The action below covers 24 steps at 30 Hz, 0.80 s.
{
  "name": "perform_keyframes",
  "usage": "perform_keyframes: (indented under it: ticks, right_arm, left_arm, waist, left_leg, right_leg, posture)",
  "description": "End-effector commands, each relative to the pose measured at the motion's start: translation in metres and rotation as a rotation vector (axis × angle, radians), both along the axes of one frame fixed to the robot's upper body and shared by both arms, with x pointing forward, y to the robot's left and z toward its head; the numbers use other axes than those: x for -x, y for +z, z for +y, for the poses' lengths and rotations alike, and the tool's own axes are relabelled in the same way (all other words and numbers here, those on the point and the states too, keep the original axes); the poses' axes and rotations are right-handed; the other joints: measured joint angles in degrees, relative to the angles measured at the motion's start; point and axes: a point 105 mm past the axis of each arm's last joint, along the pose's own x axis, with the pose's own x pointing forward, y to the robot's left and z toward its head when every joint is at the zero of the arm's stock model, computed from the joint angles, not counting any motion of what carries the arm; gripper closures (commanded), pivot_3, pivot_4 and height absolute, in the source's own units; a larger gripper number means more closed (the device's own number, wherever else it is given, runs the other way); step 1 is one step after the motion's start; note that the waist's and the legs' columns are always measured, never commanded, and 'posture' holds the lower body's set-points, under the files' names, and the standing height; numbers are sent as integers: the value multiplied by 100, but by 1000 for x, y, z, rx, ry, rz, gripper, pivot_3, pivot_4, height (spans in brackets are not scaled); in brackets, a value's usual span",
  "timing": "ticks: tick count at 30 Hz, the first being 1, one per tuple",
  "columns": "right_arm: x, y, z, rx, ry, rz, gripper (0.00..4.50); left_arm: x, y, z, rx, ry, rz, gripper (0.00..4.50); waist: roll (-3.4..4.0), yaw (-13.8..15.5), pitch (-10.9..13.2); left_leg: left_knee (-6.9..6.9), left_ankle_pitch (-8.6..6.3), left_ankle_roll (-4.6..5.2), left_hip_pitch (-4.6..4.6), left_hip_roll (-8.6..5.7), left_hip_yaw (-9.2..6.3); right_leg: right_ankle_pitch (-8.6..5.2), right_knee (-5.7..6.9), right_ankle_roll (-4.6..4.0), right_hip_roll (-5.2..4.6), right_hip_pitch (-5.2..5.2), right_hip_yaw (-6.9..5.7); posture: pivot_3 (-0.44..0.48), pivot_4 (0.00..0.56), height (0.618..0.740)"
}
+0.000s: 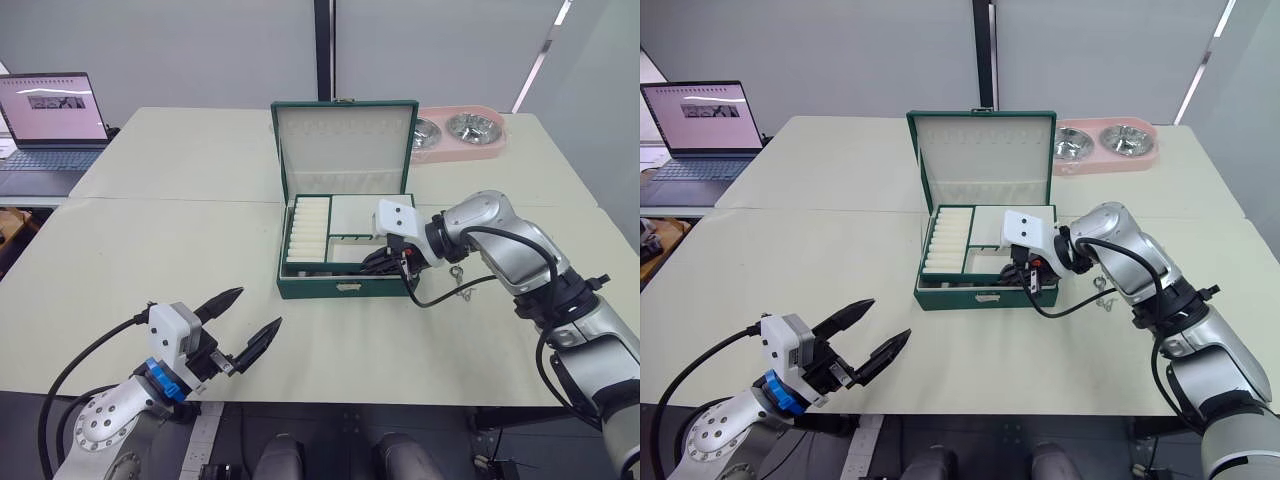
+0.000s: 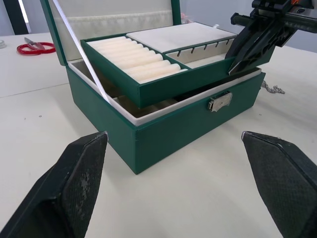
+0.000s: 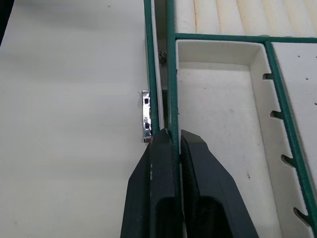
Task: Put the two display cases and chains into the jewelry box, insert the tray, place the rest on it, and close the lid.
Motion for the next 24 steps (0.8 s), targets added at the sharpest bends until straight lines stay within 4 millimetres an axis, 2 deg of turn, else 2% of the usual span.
perform_keyframes:
  ticks: [1, 17, 24]
  right_arm:
    - [1, 13, 6, -4, 32, -48, 4479]
    - [4, 4, 15, -18, 72, -20, 4479]
    - [0, -1, 13, -24, 87, -13, 4479]
  left_arm:
    - [1, 12, -2, -6, -2, -59, 0]
    - [1, 13, -3, -14, 2, -63, 0]
    - [-1, 13, -4, -14, 0, -63, 0]
  waist:
    - [0, -1, 0]
    - [0, -7, 0]
    - [-1, -19, 0]
  left_leg:
    - [0, 0, 0, 0, 0, 0]
    - [0, 0, 0, -1, 1, 6]
    - [0, 0, 0, 0, 3, 9]
  right_leg:
    - [0, 0, 0, 0, 0, 0]
    - [0, 13, 0, 0, -14, 4]
    - [0, 17, 0, 0, -17, 3]
  posture:
    - [0, 150, 740]
    - [0, 150, 740]
    - [0, 150, 740]
